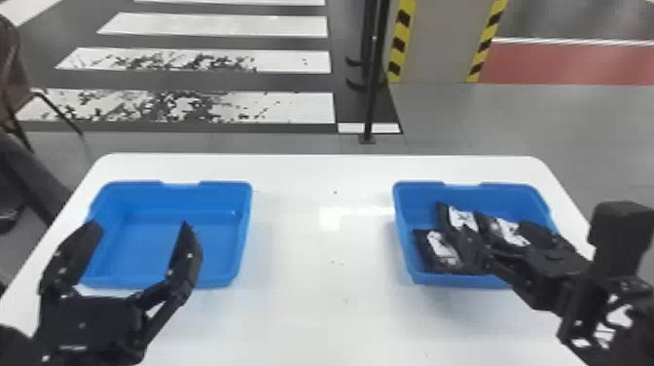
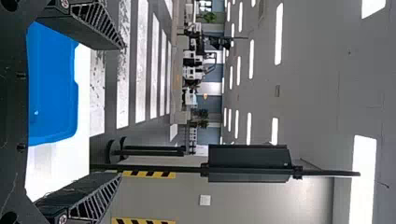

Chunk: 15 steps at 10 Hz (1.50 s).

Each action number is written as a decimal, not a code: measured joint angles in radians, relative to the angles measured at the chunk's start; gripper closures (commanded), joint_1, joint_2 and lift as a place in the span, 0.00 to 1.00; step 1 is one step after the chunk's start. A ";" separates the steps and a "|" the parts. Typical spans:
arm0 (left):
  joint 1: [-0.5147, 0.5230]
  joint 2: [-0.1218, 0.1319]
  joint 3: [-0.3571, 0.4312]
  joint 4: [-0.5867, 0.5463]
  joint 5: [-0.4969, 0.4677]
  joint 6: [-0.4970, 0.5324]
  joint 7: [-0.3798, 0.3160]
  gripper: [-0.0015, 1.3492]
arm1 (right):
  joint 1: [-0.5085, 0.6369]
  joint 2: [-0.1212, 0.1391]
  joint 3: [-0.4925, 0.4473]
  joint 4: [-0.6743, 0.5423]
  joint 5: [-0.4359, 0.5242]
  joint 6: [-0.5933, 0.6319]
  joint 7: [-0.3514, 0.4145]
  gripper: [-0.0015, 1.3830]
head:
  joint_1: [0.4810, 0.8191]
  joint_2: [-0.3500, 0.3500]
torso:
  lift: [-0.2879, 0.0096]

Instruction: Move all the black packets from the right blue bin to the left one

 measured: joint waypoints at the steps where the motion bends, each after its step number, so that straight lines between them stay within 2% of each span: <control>1: -0.002 0.000 0.000 0.000 0.002 0.002 -0.003 0.05 | -0.046 -0.004 -0.001 0.013 0.007 0.105 0.001 0.10 | 0.63 0.44 | 0.50; 4: -0.006 0.000 0.001 0.004 0.006 -0.002 -0.008 0.05 | -0.187 -0.014 0.002 0.097 0.036 0.332 0.004 0.15 | 0.63 0.41 | 0.50; 6: -0.009 0.000 0.000 0.009 0.007 -0.011 -0.010 0.05 | -0.250 -0.023 0.024 0.182 0.020 0.370 0.004 0.15 | 0.63 0.41 | 0.50; 8: -0.013 0.000 0.000 0.016 0.008 -0.016 -0.015 0.06 | -0.312 -0.037 0.080 0.266 -0.020 0.387 0.012 0.15 | 0.63 0.47 | 0.50; 13: -0.019 0.002 0.003 0.031 0.017 -0.028 -0.027 0.06 | -0.356 -0.041 0.132 0.291 -0.017 0.498 -0.046 0.16 | 0.63 0.48 | 0.50; 15: -0.020 0.002 0.002 0.036 0.019 -0.032 -0.030 0.06 | -0.383 -0.041 0.143 0.349 -0.043 0.481 -0.045 0.16 | 0.63 0.49 | 0.50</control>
